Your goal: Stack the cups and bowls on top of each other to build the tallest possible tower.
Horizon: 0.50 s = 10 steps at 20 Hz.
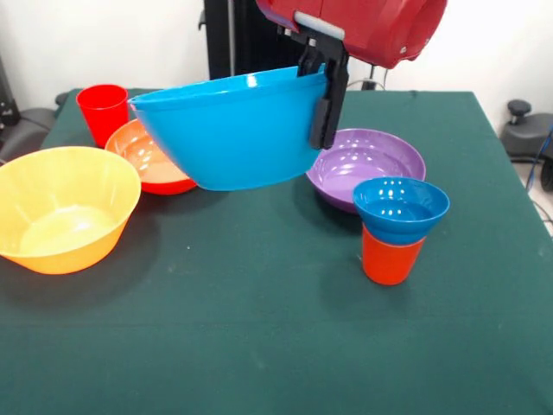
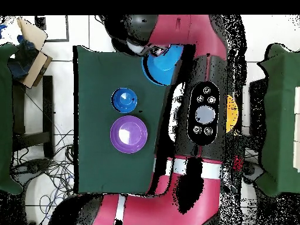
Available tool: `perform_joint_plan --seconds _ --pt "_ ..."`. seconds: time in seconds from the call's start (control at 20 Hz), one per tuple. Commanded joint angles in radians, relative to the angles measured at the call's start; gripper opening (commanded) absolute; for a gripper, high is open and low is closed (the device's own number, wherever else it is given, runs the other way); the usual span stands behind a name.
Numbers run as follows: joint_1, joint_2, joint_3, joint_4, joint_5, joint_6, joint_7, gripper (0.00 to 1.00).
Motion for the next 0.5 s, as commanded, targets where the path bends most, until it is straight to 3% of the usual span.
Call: perform_joint_plan --seconds 0.05,0.15,0.35,0.5 --pt "0.029 -0.014 -0.047 0.043 -0.022 0.057 0.156 0.00" --pt "0.044 0.014 -0.059 0.000 -0.025 0.088 0.182 0.00" --pt "0.078 0.151 -0.018 -0.244 0.000 0.197 0.201 0.00" --pt "0.095 0.223 0.008 -0.375 0.007 0.267 0.180 0.00"
